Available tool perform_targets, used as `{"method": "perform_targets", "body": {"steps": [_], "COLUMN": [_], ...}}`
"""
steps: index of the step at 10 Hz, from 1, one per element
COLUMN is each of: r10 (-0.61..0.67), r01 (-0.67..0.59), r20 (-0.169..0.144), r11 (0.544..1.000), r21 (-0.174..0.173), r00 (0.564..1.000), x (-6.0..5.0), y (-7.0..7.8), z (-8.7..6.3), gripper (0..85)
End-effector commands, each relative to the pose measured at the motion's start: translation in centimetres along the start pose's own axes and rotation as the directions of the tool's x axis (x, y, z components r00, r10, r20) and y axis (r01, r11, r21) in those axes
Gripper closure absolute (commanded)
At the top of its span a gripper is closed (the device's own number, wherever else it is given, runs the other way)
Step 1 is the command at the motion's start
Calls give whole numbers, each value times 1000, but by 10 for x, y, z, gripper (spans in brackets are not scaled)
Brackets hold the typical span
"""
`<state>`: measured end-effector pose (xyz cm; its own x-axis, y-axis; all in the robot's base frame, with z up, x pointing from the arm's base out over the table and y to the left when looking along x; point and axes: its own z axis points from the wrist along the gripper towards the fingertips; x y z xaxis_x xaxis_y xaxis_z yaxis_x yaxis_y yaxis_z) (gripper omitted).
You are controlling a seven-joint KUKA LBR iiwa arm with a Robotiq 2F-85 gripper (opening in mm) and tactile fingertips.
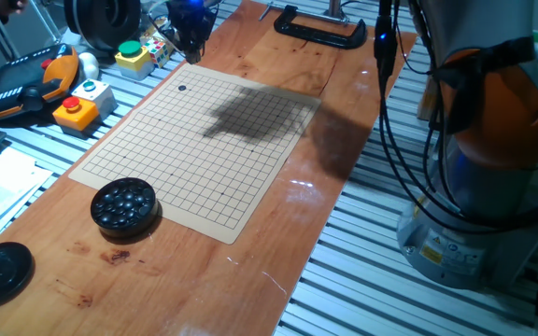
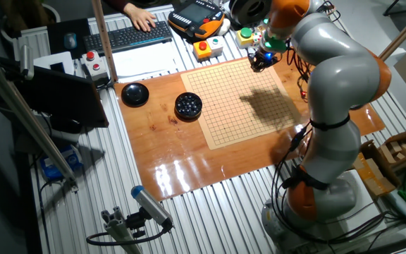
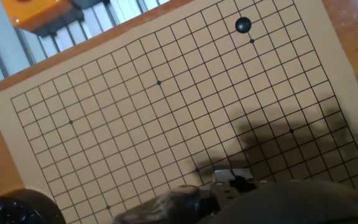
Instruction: Play the first move as black on the 3-4 point in the upper right corner of the Go board
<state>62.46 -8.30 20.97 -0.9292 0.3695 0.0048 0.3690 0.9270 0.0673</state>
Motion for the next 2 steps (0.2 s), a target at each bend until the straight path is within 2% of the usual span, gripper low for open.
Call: {"method": "perform_targets", "body": {"steps": [1, 2], "r10": [-1, -4], "r01": [1, 4], "r20": [-2, -3], "r11": [1000, 1000], "r21": [1, 3], "r00": [1000, 1000], "x": [0, 0], "y": [0, 0], "z": [0, 0], "gripper": [843, 843]}}
